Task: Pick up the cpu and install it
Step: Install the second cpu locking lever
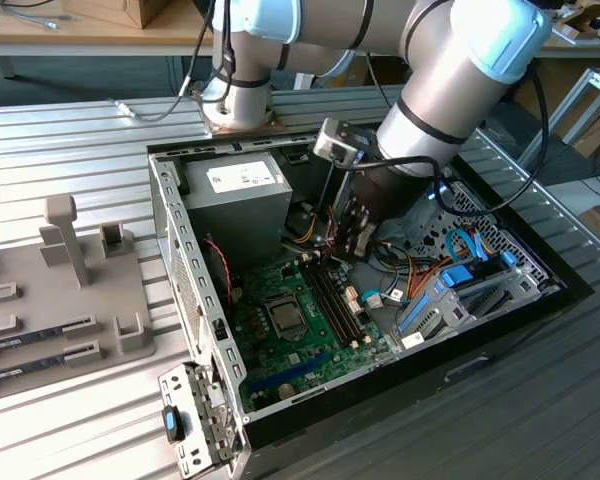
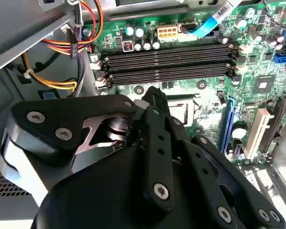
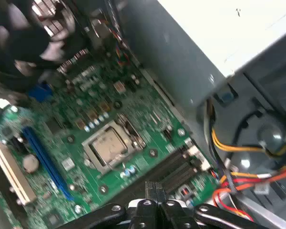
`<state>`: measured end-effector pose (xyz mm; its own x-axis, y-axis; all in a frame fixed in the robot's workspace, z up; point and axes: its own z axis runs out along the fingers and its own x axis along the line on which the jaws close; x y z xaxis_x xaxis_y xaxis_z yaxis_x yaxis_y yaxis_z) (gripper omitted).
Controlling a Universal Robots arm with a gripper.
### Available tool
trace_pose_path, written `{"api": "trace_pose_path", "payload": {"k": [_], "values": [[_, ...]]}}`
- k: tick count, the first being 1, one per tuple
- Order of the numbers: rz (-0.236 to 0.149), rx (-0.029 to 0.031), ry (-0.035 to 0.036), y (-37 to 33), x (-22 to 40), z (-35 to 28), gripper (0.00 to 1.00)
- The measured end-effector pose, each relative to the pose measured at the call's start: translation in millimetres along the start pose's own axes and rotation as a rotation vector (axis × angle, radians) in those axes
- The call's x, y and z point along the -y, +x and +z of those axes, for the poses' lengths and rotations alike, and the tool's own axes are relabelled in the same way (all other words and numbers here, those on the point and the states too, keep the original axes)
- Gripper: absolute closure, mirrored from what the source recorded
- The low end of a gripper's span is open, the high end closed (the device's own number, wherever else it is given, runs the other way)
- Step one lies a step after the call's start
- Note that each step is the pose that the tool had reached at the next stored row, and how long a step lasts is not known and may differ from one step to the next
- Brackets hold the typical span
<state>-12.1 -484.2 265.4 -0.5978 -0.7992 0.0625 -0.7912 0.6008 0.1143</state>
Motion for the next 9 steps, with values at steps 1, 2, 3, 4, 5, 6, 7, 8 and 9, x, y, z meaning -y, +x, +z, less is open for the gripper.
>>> {"api": "trace_pose_path", "payload": {"k": [1,2,3,4,5,6,7,8,9], "values": [[0.0,0.0094,0.0123,11.3,-15.0,2.4,0.89],[-0.01,0.0222,0.0032,18.1,-23.9,7.1,0.89],[-0.011,0.0235,0.0023,18.4,-24.4,8.5,0.89],[-0.012,0.0241,0.0017,18.8,-24.7,10.0,0.89],[-0.014,0.0247,0.0012,19.5,-25.5,12.4,0.89],[-0.015,0.0247,0.0011,20.0,-26.2,15.1,0.89],[-0.02,0.0241,0.0013,20.5,-26.4,17.6,0.89],[-0.028,0.0231,0.0017,21.1,-26.8,19.0,0.89],[-0.035,0.0223,0.0021,21.6,-27.3,20.0,0.89]]}}
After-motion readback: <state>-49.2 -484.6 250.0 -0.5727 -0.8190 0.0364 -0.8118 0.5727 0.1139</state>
